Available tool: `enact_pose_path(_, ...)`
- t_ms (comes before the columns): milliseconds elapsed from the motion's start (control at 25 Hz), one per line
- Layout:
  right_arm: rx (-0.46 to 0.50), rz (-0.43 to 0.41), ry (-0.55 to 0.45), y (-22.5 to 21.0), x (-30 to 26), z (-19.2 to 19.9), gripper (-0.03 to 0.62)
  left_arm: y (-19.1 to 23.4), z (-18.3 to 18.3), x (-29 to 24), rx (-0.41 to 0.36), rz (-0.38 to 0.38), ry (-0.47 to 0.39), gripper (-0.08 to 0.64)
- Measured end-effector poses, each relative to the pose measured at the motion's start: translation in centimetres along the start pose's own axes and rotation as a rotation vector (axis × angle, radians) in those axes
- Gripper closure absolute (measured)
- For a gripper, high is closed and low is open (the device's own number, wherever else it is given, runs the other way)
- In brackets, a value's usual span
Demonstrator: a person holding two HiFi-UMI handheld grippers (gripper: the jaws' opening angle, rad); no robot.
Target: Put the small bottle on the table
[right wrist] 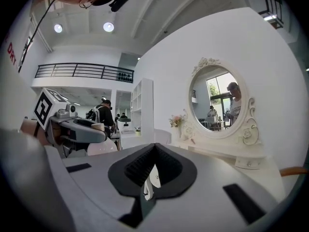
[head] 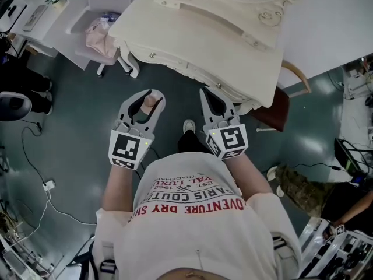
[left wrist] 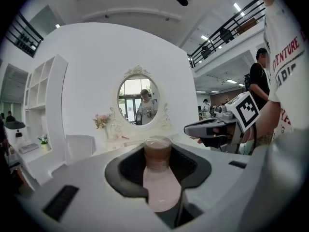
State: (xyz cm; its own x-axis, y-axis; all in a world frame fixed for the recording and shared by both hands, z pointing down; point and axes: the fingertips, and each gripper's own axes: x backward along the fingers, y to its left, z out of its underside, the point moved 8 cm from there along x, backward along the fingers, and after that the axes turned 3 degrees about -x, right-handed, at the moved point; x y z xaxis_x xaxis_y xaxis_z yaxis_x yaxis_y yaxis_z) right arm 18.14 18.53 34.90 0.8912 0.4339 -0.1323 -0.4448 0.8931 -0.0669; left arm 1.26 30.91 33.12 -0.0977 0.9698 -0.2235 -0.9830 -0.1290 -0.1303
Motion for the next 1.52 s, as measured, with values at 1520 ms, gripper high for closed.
enact_pose_path(1520,-0.068,0.201,0.000,-26.0,-23.2,-3.1,0.594,16.8,-3.5,-37.0,-0.058,0.250,0.019,0.420)
